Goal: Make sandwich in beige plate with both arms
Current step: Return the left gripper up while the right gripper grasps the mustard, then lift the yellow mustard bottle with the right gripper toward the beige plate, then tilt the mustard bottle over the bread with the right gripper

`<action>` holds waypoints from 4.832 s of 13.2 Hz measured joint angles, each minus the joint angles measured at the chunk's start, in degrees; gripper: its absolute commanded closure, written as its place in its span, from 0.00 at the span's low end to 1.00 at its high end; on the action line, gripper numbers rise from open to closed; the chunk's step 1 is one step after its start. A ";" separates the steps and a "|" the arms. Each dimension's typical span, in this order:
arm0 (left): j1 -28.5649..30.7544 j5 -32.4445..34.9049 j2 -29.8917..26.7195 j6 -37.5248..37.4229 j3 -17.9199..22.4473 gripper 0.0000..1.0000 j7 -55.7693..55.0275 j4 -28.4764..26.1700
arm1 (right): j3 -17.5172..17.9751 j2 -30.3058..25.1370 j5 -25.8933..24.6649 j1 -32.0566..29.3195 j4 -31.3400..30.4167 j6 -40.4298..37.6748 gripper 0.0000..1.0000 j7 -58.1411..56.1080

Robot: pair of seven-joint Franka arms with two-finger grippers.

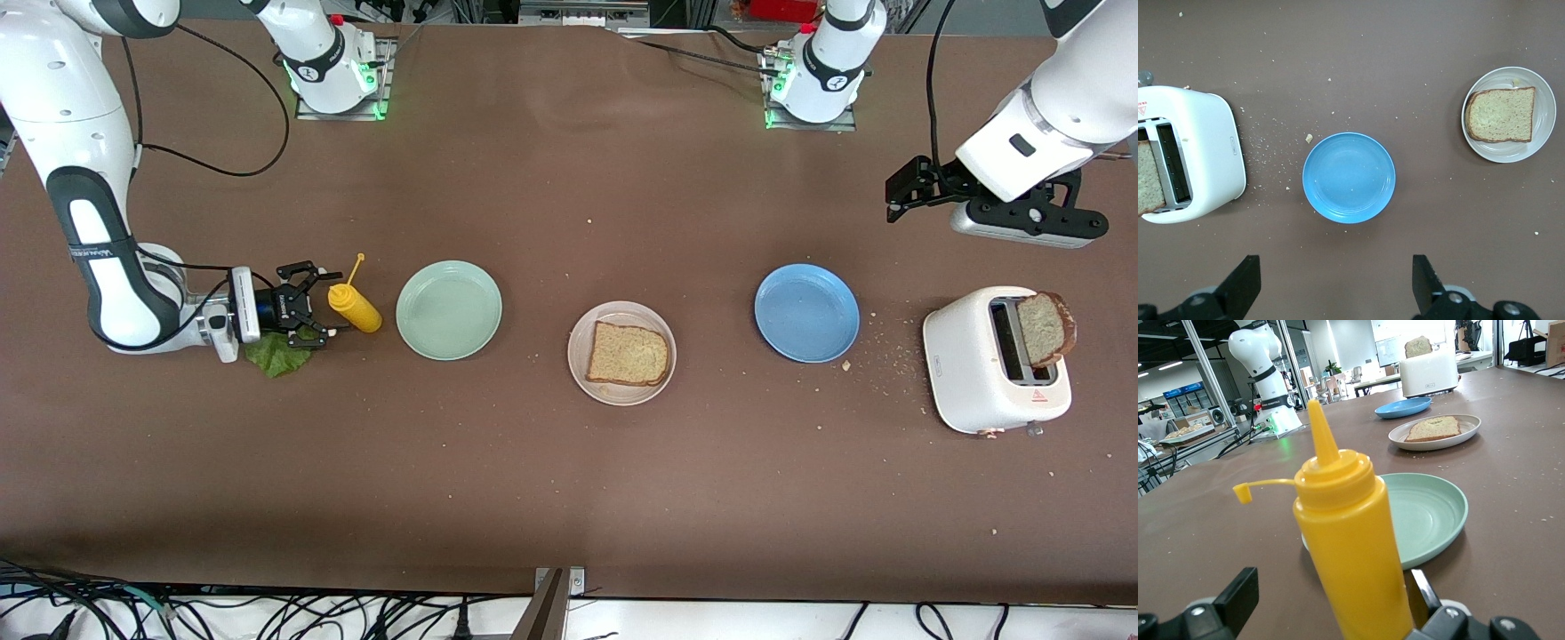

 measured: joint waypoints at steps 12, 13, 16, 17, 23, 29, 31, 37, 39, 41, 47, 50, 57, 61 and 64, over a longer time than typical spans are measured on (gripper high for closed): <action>0.00 0.00 0.06 0.00 0.00 0.00 0.00 0.00 | -0.03 0.40 -4.00 2.80 7.78 0.23 1.00 3.25; 0.00 0.00 0.07 0.00 0.00 0.00 0.00 0.00 | -0.03 0.39 -4.83 2.87 9.27 0.07 1.00 5.64; 0.00 0.00 0.12 0.00 0.02 0.00 0.00 0.00 | 0.00 0.20 -9.72 4.38 15.96 -1.30 1.00 16.48; 0.00 0.00 0.13 0.00 0.02 0.00 0.00 0.00 | 0.03 -0.02 -12.37 5.26 18.56 -2.24 1.00 20.96; 0.09 0.00 0.21 0.00 0.10 0.00 0.00 0.01 | 0.21 -3.87 -26.11 12.95 29.36 -8.48 1.00 45.26; 1.85 0.00 0.32 0.00 0.71 0.00 0.00 0.01 | 0.38 -4.51 -40.46 26.91 37.87 -11.63 1.00 67.82; 1.85 -0.01 0.36 0.00 0.67 0.00 0.00 0.08 | 0.40 -4.88 -46.25 32.25 38.79 -11.82 1.00 74.31; 1.88 -0.01 0.41 0.00 0.68 0.00 0.00 0.14 | 0.34 -4.95 -62.97 47.56 40.90 -10.92 1.00 92.14; 1.93 -0.01 0.41 0.00 0.68 0.00 0.00 0.16 | 0.32 -4.71 -69.56 51.97 40.90 -9.64 1.00 96.65; 1.97 -0.01 0.42 0.00 0.68 0.00 0.00 0.16 | 0.30 -3.89 -75.42 55.93 40.86 -8.86 1.00 100.26; 2.04 -0.01 0.44 0.00 0.69 0.00 0.00 0.16 | 0.29 0.60 -93.71 66.53 40.70 -8.20 1.00 109.82; 2.08 -0.01 0.44 0.00 0.69 0.00 0.00 0.16 | 0.28 3.46 -99.84 70.58 40.69 -7.95 1.00 115.17; 2.11 -0.01 0.45 0.00 0.69 0.00 0.00 0.16 | 0.22 7.14 -106.35 73.91 40.69 -5.51 1.00 122.50; 2.11 -0.01 0.46 0.00 0.69 0.00 0.00 0.16 | -0.70 8.19 -107.64 74.27 40.69 -2.55 1.00 124.05; 2.11 0.00 0.48 0.00 0.69 0.00 0.00 0.17 | -5.10 9.45 -107.83 74.13 40.69 2.46 1.00 124.03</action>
